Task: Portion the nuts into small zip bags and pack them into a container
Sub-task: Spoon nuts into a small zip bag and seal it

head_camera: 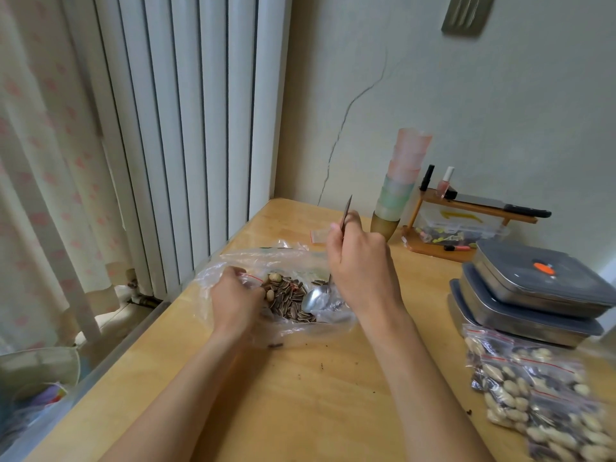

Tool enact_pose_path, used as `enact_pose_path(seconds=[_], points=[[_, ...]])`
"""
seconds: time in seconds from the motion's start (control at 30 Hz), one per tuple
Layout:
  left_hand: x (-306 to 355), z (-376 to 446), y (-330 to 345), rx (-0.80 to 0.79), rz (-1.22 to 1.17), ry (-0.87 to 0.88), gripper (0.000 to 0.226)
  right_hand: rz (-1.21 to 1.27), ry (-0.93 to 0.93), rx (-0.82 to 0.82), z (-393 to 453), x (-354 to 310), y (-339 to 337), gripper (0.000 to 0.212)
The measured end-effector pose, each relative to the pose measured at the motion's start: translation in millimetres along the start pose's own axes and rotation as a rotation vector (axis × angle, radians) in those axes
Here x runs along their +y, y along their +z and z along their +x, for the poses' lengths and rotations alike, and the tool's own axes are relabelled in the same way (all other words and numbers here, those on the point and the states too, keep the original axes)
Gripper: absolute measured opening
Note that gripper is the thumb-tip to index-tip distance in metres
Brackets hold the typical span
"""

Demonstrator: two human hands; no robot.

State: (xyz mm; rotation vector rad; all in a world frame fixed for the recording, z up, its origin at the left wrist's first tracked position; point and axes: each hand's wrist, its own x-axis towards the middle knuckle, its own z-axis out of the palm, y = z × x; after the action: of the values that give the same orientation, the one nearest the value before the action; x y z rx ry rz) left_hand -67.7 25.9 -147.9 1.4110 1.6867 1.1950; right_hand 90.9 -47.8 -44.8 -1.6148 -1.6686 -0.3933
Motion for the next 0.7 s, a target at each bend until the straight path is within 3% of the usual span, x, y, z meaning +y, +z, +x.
enact_pose_path(seconds=[0.3,0.47,0.57,0.7], points=[[14,-8,2,0.011,-0.173,0.061,0.027,0.060,0.054,-0.082,-1,6,11,0.039],[24,-17,8,-0.141,-0.265,0.204,0.021,0.177,0.156,-0.049,-3,15,9,0.033],[27,-19,9,-0.273,-0.443,0.219,0.022,0.231,0.210,-0.028,-5,20,12,0.025],[29,-21,7,-0.375,-0.592,0.209,0.026,0.303,0.337,-0.014,-6,25,12,0.029]])
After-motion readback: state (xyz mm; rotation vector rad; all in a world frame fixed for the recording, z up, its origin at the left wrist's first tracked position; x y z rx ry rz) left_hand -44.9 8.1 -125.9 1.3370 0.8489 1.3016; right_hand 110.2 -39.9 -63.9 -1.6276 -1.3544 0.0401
